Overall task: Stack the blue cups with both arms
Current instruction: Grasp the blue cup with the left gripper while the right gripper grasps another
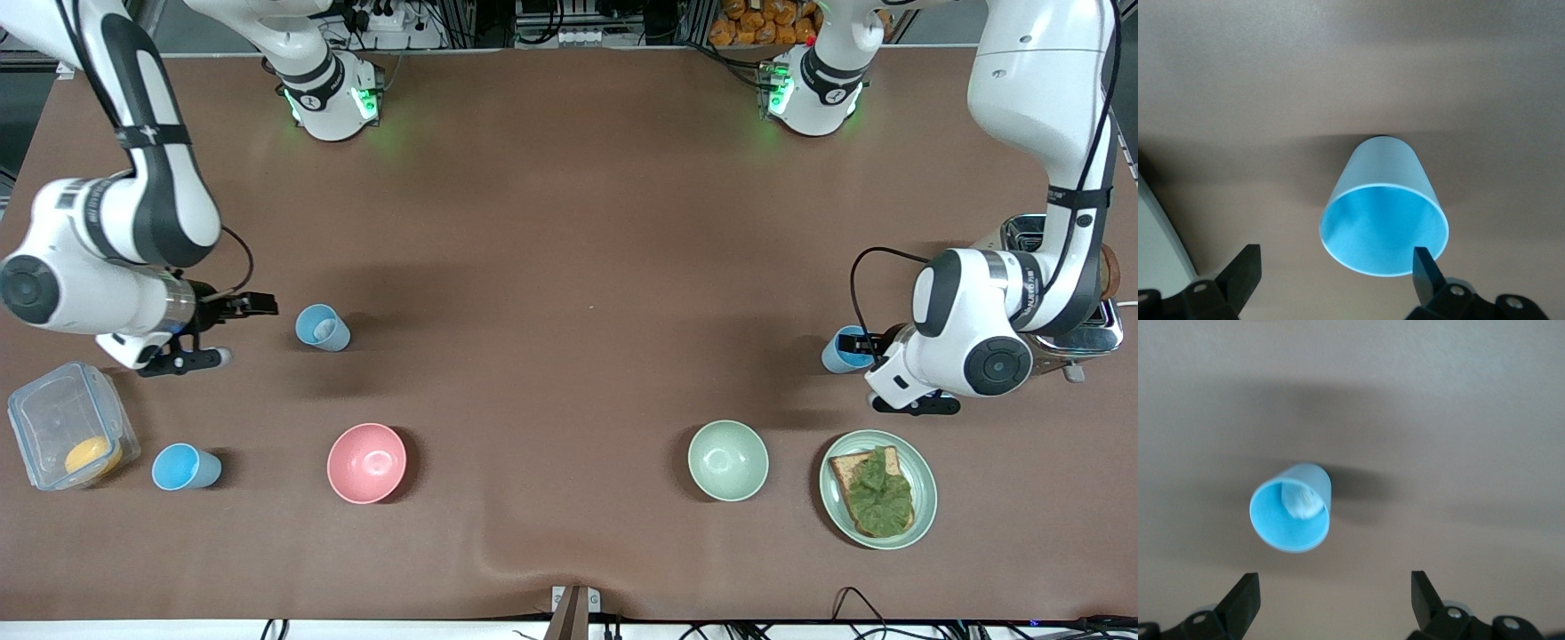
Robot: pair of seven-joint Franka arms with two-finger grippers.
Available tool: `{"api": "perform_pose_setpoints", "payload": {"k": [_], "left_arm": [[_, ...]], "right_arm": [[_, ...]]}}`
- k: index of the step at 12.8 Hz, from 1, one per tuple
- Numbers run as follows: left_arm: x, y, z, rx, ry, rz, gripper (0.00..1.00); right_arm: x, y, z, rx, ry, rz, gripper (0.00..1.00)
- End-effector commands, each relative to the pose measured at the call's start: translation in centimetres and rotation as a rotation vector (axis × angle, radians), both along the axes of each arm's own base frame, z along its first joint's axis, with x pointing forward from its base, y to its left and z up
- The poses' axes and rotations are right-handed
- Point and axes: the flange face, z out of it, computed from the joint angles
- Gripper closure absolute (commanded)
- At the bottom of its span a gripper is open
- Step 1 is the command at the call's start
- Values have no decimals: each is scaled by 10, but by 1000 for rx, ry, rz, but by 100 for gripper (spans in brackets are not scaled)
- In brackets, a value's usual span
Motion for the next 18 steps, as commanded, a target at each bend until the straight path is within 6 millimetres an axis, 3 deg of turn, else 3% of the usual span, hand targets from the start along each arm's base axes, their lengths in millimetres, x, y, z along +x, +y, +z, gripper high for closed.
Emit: {"api": "perform_pose_setpoints", "payload": {"k": [1,8,9,11,12,16,18], "left_arm": [[2,0,-6,8,-6,-41,0],[6,3,-17,0,-22,-37,0],[7,2,-18,-4,-34,-36,1],[8,1,-23,-11,-43,-33,11],[9,1,-25,-13,-47,-33,14],[11,1,-30,-18,-61,-31,32],[12,0,-32,-20,-64,-30,40]], "right_arm": [[-9,6,-32,9,-37,-30,0],[-10,19,-106,16,12,-25,0],[-10,20,-115,14,12,-23,23],[-9,19,-118,13,14,-23,90],[-8,17,-116,14,22,-38,100],[-5,15,-113,18,20,-37,100],[1,18,-101,23,35,-32,100]]}}
